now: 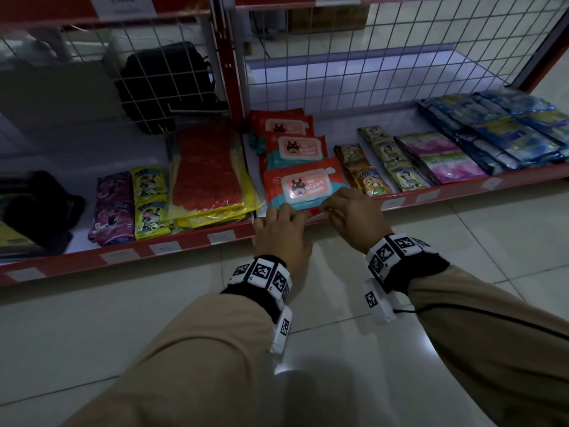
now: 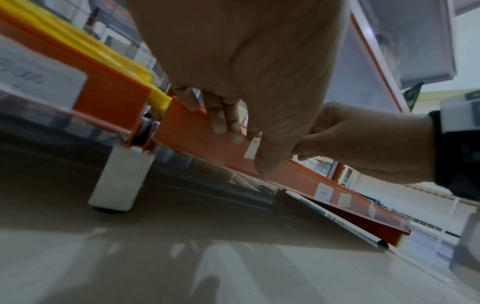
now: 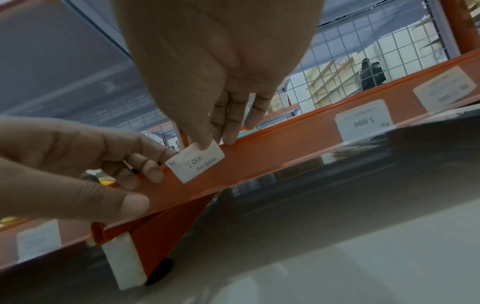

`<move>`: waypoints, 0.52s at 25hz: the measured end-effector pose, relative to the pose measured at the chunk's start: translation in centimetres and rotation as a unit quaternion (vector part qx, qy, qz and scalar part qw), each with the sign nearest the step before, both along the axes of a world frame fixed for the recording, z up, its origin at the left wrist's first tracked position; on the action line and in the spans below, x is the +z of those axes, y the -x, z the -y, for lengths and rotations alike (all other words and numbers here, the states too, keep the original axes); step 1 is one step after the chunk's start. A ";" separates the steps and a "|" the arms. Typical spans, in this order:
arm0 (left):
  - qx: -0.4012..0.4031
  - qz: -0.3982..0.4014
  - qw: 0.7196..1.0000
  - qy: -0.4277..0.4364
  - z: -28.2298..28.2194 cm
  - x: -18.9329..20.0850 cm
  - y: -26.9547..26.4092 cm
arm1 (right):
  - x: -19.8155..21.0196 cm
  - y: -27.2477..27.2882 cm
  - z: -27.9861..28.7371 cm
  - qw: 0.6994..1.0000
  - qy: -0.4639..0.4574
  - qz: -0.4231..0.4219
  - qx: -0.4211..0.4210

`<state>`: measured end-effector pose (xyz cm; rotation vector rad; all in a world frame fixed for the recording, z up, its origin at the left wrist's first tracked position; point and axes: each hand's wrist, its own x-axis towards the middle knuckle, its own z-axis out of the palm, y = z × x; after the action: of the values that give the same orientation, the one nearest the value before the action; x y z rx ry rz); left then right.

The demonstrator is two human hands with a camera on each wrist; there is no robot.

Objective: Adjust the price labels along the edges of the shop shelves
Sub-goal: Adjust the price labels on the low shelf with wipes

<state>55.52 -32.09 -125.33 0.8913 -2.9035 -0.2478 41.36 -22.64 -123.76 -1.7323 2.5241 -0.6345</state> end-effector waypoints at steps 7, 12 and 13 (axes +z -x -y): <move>0.000 0.020 0.999 0.039 -0.2 0.0 0.4 | -0.6 0.7 0.2 0.997 -0.069 -0.017 0.007; -0.002 0.019 0.998 0.052 -0.2 -0.1 0.3 | -0.8 0.7 0.5 0.996 -0.082 -0.027 -0.004; -0.003 0.020 0.998 0.055 -0.2 -0.1 0.3 | -0.8 0.7 0.4 0.997 -0.077 -0.028 -0.002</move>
<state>55.19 -31.89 -125.40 0.8802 -2.9239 -0.0698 40.66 -23.05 -124.60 -1.7151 2.5371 -0.3846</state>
